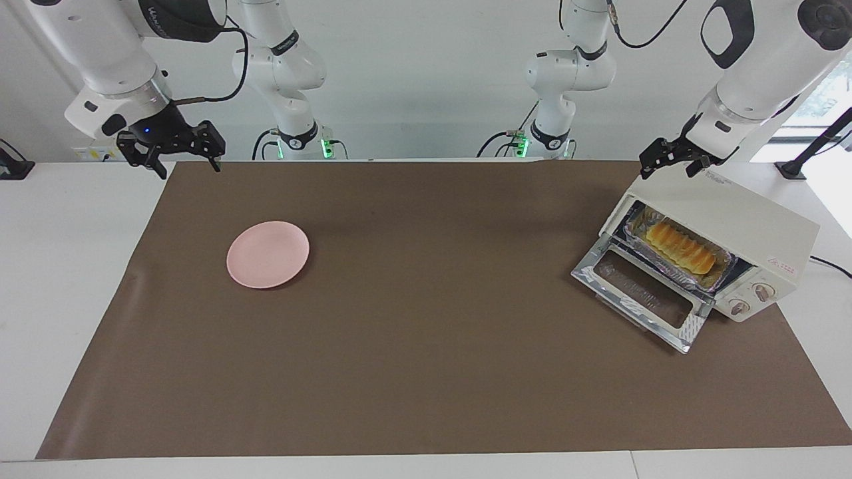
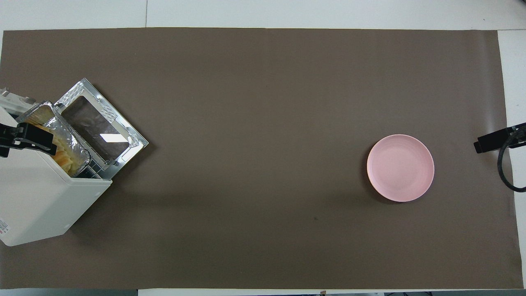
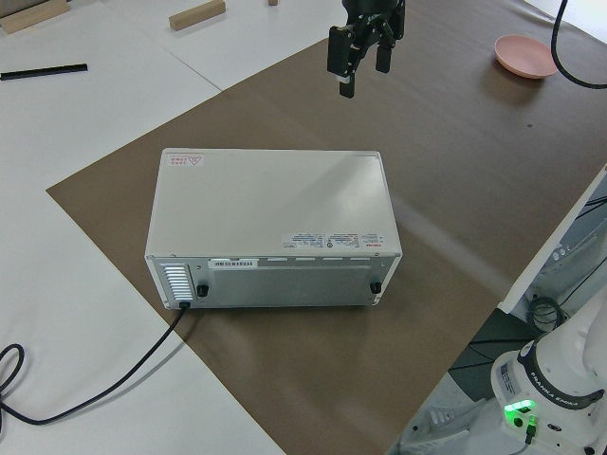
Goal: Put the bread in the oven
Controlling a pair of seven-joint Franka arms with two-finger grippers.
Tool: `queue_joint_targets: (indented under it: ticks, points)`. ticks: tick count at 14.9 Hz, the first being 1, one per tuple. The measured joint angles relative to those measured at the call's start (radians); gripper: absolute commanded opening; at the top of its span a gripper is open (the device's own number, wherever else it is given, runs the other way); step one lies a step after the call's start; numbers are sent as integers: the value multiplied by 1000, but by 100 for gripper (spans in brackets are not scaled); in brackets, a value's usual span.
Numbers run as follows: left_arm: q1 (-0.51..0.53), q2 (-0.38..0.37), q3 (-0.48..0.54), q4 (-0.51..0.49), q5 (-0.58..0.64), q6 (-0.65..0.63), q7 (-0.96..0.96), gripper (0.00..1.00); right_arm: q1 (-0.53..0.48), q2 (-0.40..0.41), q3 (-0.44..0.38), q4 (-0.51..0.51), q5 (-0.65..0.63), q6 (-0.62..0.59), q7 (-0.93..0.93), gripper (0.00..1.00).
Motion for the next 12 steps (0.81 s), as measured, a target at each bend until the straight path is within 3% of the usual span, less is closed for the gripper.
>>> queue_joint_targets:
  ticks: [12]
  points:
    - [64,-8,-42,-27,-21,54,6,100,0,0,0,0,0,0,0,100]
